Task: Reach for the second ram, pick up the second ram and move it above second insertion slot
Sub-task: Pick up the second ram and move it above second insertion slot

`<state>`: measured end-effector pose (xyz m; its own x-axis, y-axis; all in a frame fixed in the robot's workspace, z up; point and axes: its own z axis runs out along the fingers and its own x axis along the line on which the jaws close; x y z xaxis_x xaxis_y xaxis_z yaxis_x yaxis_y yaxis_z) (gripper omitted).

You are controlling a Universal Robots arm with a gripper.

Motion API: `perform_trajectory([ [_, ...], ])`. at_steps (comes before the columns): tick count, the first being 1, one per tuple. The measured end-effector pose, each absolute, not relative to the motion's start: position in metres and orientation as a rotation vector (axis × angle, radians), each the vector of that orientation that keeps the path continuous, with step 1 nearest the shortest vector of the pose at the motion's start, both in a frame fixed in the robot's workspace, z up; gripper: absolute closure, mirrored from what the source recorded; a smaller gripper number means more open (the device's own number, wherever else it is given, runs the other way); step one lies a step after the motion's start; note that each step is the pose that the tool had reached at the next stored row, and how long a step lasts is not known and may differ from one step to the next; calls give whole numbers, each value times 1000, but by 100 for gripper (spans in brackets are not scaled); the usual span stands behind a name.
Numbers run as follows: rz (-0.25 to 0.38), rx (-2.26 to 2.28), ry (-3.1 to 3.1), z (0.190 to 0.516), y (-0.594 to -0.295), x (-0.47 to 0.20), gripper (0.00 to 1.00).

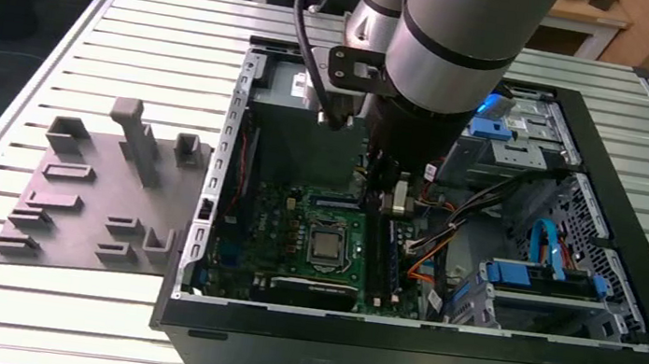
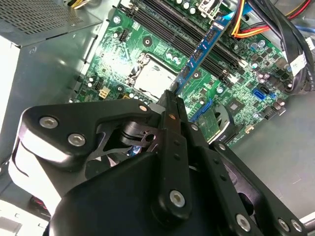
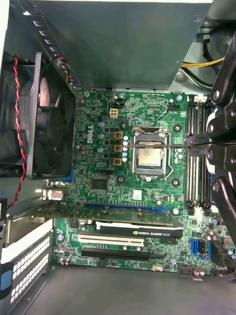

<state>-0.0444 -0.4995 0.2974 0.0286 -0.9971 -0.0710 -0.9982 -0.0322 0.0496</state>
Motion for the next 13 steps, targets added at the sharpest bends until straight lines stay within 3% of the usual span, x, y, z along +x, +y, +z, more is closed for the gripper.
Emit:
perform_trajectory([
  [13, 134, -2242, 2177, 297, -500, -44, 91],
])
